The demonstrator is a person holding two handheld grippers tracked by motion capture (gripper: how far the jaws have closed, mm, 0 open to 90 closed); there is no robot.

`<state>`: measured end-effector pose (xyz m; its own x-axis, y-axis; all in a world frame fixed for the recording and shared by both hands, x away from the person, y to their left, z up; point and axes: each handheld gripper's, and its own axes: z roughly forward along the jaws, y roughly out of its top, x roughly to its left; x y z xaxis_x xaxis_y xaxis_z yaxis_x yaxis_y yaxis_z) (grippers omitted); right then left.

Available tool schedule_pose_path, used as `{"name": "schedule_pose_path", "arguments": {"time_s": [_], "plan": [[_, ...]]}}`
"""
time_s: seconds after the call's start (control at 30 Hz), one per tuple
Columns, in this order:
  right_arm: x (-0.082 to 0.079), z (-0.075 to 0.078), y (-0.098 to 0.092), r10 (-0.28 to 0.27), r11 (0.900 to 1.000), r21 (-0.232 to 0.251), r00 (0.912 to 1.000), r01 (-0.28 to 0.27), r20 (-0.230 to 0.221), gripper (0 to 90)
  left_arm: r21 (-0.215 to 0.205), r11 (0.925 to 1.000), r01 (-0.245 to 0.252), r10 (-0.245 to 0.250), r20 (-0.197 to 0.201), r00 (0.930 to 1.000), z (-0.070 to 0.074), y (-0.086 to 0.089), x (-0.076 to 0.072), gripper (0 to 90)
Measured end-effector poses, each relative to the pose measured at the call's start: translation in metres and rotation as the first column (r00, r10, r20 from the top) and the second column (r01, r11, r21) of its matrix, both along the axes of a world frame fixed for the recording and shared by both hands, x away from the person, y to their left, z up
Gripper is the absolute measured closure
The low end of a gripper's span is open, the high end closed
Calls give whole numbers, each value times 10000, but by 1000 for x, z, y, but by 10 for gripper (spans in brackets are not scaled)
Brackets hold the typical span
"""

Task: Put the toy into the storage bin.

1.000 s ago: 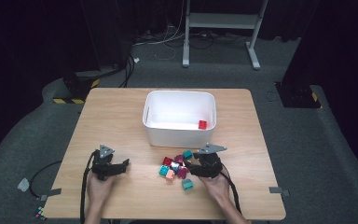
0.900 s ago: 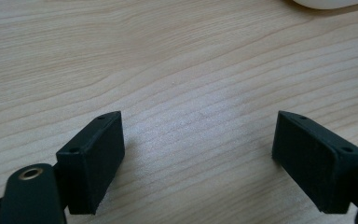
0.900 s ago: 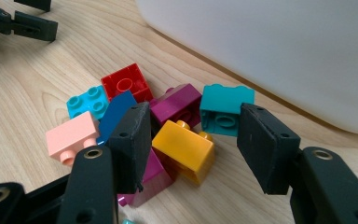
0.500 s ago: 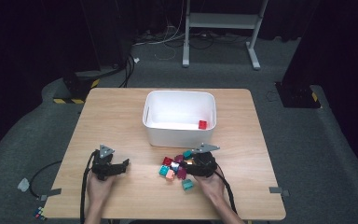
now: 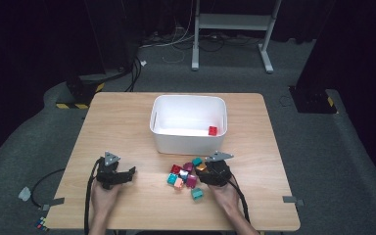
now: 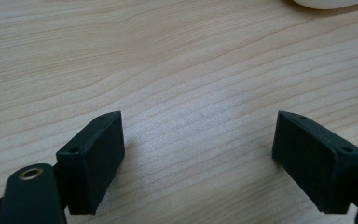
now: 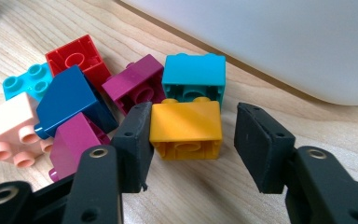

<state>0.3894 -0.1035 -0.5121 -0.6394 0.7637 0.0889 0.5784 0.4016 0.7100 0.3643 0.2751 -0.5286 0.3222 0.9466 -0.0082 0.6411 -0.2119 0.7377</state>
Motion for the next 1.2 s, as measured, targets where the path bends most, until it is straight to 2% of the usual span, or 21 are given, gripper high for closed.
{"name": "schedule_pose_path", "arguments": {"time_s": [0.17, 0.33, 0.53, 0.8, 0.83, 0.9, 0.97, 1.2], "plan": [[-1, -3, 2, 6, 9997, -238, 9999, -4, 107, 564, -4, 10000, -4, 4, 1, 10000, 0, 0, 0, 170], [-1, -2, 1, 26, 9995, -328, 9997, -17, 251, 581, -5, 10000, -1, 1, 0, 10000, 0, 0, 0, 170], [-4, 2, -5, 99, 9998, -200, 9995, -93, 310, 585, -4, 10000, -4, 4, 0, 10000, 0, 0, 0, 170], [-10, 20, -16, 401, 9992, 62, 9972, -405, 629, 585, 18, 10000, 2, -3, 2, 10000, 0, 0, 0, 170], [-11, 24, -19, 475, 9986, 207, 9964, -490, 695, 584, 17, 10000, 2, -2, 1, 10000, 0, 0, 0, 170], [-11, 26, -20, 478, 9983, 290, 9966, -498, 665, 585, 16, 10000, -1, 1, 2, 10000, 0, 0, 0, 170], [-14, 35, -24, 495, 9976, 439, 9958, -530, 764, 585, -2, 10000, -2, 2, 0, 10000, 0, 0, 0, 170], [-15, 52, -31, 588, 9959, 631, 9939, -648, 935, 585, 0, 10000, -7, 7, 0, 10000, 0, 0, 0, 170]]}}
